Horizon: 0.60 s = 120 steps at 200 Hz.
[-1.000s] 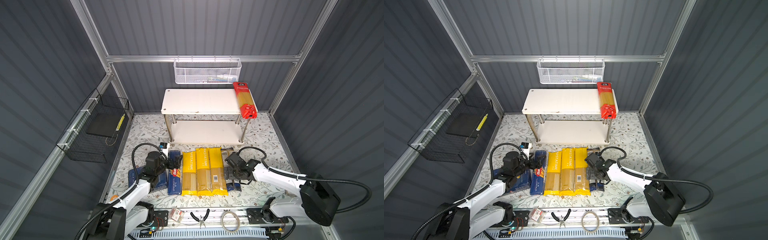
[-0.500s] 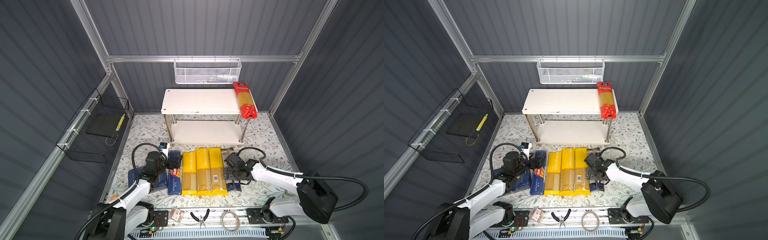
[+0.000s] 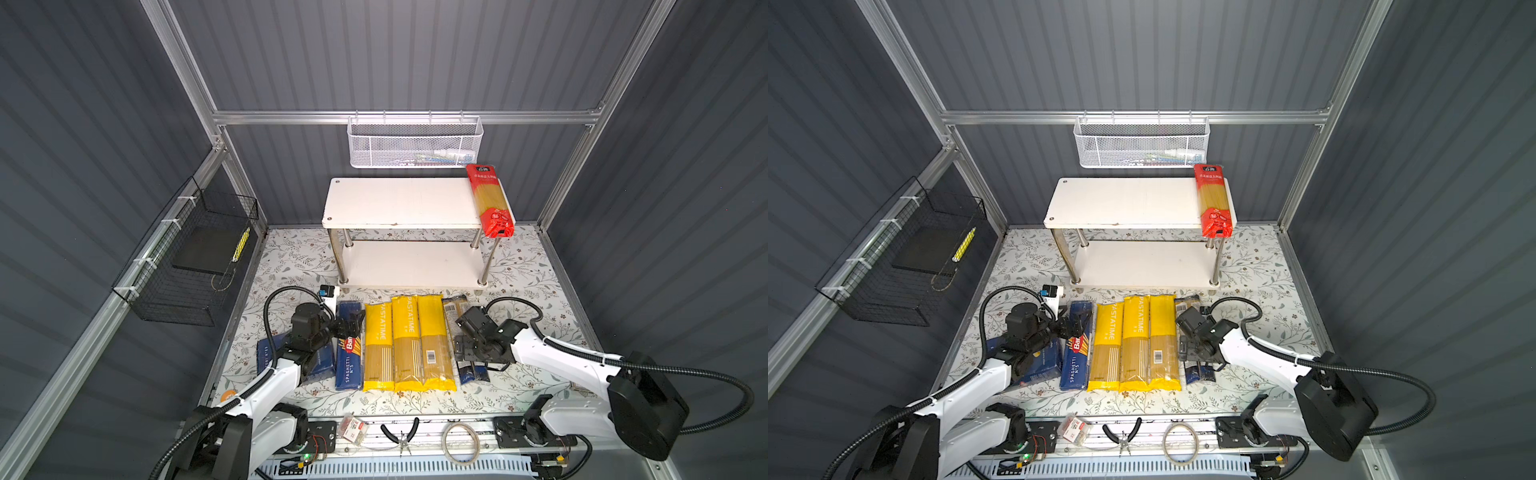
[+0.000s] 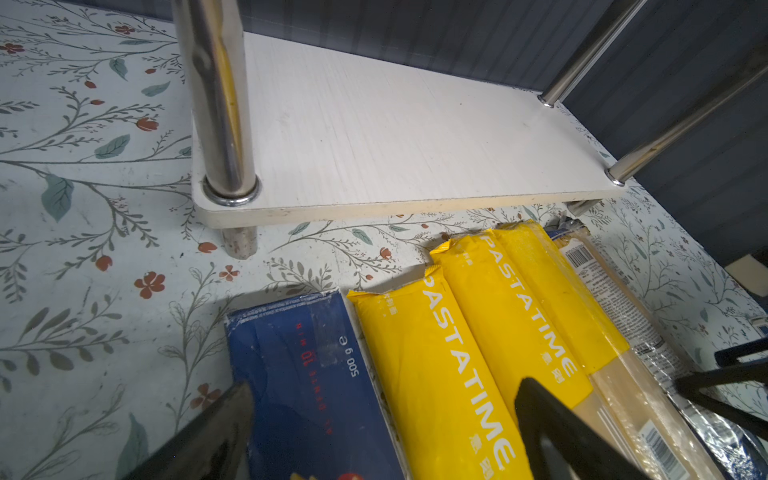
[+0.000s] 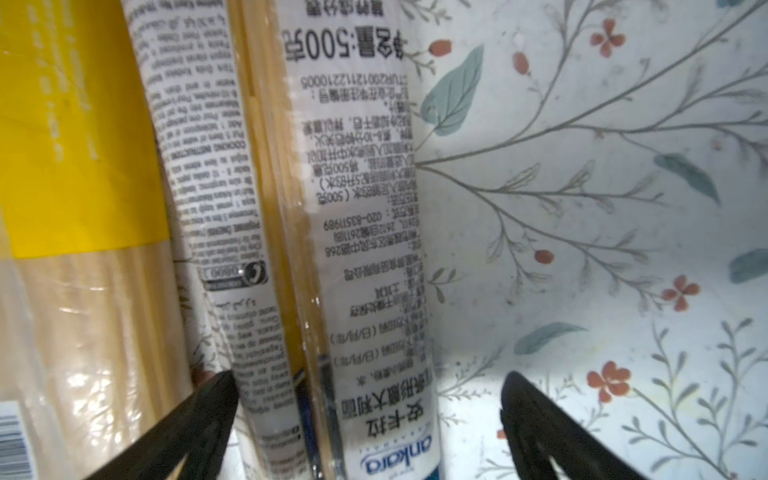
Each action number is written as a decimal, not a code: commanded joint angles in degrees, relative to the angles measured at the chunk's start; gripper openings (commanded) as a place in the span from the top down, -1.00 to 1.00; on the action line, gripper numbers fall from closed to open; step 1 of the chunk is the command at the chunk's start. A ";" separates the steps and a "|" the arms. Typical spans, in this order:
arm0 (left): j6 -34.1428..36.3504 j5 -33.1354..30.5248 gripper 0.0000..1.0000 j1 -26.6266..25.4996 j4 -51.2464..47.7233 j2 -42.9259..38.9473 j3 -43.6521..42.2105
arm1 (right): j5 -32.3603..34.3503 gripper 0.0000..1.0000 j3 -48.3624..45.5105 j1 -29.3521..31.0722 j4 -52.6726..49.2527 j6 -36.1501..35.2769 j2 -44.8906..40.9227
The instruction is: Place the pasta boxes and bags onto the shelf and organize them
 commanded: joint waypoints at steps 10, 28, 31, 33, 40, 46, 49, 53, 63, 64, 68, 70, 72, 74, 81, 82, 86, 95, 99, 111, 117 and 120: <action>0.21 0.41 -0.99 -0.03 -0.67 -0.31 0.88 | -1.04 -0.98 -0.65 -0.02 -0.51 -3.14 -3.46; 0.27 0.48 -0.99 -0.03 -0.72 -0.28 0.92 | -1.17 -0.98 -0.63 0.04 0.89 -4.35 -5.61; 0.24 0.46 -0.98 -0.03 -0.72 -0.27 0.91 | -1.15 -0.97 -0.63 0.00 1.04 -4.51 -5.85; 0.21 0.46 -0.99 -0.03 -0.68 -0.29 0.91 | -1.14 -0.97 -0.63 0.03 1.20 -4.59 -5.91; 0.22 0.37 -0.99 -0.03 -0.67 -0.30 0.88 | -1.02 -0.98 -0.50 0.01 1.33 -4.84 -6.02; 0.18 0.46 -0.99 -0.03 -0.74 -0.32 0.87 | -0.71 -0.98 -0.27 -0.01 1.09 -4.88 -5.86; 0.25 0.41 -0.99 -0.03 -0.68 -0.31 0.88 | -0.42 -0.98 -0.03 0.02 0.82 -4.75 -5.54; 0.23 0.38 -0.99 -0.03 -0.69 -0.42 0.88 | 0.05 -0.98 0.22 -0.01 0.22 -4.49 -5.09; 0.19 0.39 -0.99 -0.03 -0.69 -0.30 0.92 | 1.15 -0.98 1.21 -0.02 -1.47 -3.66 -3.34; 0.21 0.38 -0.99 -0.03 -0.68 -0.30 0.90 | 1.21 -0.98 1.26 -0.02 -1.59 -3.64 -3.14; 0.28 0.40 -0.99 -0.03 -0.62 -0.22 0.84 | 1.29 -0.98 1.59 0.04 -2.04 -3.55 -2.36; 0.29 0.42 -0.99 -0.03 -0.59 -0.17 0.91 | 1.21 -0.98 1.75 -0.01 -2.17 -3.60 -1.99; 0.22 0.39 -0.99 -0.03 -0.61 -0.16 0.95 | 1.19 -0.98 1.86 0.03 -2.26 -3.57 -1.56; 0.23 0.42 -0.99 -0.03 -0.59 -0.13 0.94 | 1.14 -0.98 1.95 0.03 -2.31 -3.54 -1.24; 0.21 0.41 -0.98 -0.03 -0.62 -0.13 0.96 | 0.89 -0.98 2.16 -0.01 -2.42 -3.58 0.11; 0.22 0.44 -0.99 -0.03 -0.65 -0.08 0.92 | 0.86 -0.98 2.17 0.03 -2.46 -3.55 0.25; 0.19 0.39 -0.99 -0.03 -0.67 -0.06 1.05 | 0.71 -0.98 2.23 -0.02 -2.24 -3.61 0.89; 0.18 0.44 -0.99 -0.03 -0.69 -0.10 1.08 | 0.22 -0.98 2.24 -0.02 -1.72 -3.74 2.11; 0.19 0.49 -0.99 -0.03 -0.68 -0.06 1.12 | -0.04 -0.98 2.25 -0.02 -1.50 -3.86 2.50; 0.27 0.48 -0.99 0.01 -0.78 -0.14 1.04 | -1.02 -0.98 2.17 0.03 -0.52 -4.34 3.66; 0.23 0.57 -0.99 -0.03 -0.72 -0.26 0.97 | -1.34 -0.98 1.89 -0.02 0.02 -4.39 4.12; 0.23 0.53 -0.99 -0.03 -0.71 -0.35 0.97 | -1.43 -0.98 1.90 0.00 0.21 -4.34 4.40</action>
